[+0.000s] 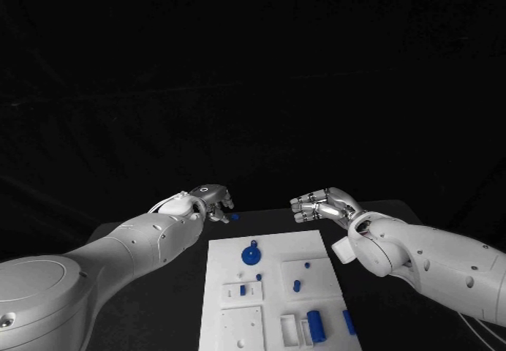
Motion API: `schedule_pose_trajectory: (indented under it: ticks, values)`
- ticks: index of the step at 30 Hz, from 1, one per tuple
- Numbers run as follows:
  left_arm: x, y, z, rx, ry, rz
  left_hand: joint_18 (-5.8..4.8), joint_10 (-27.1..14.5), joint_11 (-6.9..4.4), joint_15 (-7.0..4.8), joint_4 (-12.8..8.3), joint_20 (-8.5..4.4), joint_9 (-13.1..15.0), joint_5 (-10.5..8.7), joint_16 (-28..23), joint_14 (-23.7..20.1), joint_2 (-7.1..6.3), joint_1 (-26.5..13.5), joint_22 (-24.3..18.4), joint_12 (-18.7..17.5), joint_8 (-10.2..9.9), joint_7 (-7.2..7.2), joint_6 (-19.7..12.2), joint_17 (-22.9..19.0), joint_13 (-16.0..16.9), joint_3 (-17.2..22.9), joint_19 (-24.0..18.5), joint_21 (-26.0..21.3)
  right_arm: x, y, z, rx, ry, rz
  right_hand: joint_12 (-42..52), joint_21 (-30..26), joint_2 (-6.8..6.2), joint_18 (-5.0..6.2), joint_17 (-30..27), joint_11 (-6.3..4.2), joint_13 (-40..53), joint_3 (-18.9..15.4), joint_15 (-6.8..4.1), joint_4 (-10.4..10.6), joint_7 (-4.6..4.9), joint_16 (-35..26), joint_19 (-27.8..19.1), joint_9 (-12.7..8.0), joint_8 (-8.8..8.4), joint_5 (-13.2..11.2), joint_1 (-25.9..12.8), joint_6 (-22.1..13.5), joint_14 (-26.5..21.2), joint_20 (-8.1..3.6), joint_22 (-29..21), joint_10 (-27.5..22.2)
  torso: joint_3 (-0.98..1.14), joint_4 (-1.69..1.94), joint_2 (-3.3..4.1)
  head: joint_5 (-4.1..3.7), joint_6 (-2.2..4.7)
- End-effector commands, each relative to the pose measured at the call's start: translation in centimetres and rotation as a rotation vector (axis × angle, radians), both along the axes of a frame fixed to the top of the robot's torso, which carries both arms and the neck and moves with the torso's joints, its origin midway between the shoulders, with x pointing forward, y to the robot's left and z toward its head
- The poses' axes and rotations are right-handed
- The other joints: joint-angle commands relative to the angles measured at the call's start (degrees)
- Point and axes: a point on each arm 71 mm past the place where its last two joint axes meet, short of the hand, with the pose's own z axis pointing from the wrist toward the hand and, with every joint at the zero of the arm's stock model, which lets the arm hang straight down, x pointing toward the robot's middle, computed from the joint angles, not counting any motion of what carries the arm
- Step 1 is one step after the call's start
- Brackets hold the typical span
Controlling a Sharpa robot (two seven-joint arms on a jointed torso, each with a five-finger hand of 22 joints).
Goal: Assemble the parts on the task board
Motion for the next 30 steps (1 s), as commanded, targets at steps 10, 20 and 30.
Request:
schedule_pose_trajectory:
  ticks: [10,20,30]
  values:
    - [0.7,2.1,1.6,0.004,-0.064,0.051,1.18,-9.88,-0.34,0.42,2.92,1.93,-0.34,-0.27,-0.28,-5.13,-2.74,1.33,-2.63,-0.47,-0.45,-0.61,-8.22,-0.59,-0.35,1.51,-1.36,-0.30,-0.9,1.8,2.4,-0.006,-0.053,0.055,-0.35,0.19,-0.34,0.77,-0.10,0.08,-0.08,0.48,0.17,0.14,0.45,-0.12,-0.13,-0.06,-0.19,0.28,0.49,-0.08,-0.08,0.24,-0.06,-0.17,0.74,-3.42,3.70,1.15,1.39]
    - [1.1,4.5,2.3,0.019,-0.061,0.112,1.18,-11.04,-0.97,0.38,3.10,1.89,-0.32,-0.22,-0.37,-6.47,-2.26,2.04,-4.27,-0.56,-0.45,-1.03,-7.32,-0.69,-0.42,1.61,-1.13,-0.23,-2.2,2.8,3.6,0.008,-0.066,0.094,-0.36,0.17,-0.46,0.76,-0.10,0.09,-0.08,0.55,0.19,0.18,0.46,-0.13,-0.19,-0.06,-0.20,0.21,0.46,-0.08,-0.12,0.27,-0.07,-0.19,1.01,-5.11,5.97,2.11,2.43]
    - [1.2,6.0,2.3,0.029,-0.034,0.136,1.18,-5.07,-0.90,-0.29,0.26,1.78,-0.20,-0.30,-0.37,-6.91,1.57,1.60,-4.72,-0.35,-0.31,-0.47,-3.54,-0.73,-0.21,0.09,-1.68,-0.12,-2.9,3.7,4.1,0.020,-0.070,0.119,-0.35,0.17,-0.52,0.75,-0.10,0.10,-0.08,0.56,0.22,0.30,0.48,-0.12,-0.25,-0.06,-0.19,0.20,0.41,-0.07,-0.18,0.30,-0.06,-0.22,1.15,-6.32,7.10,2.99,3.25]
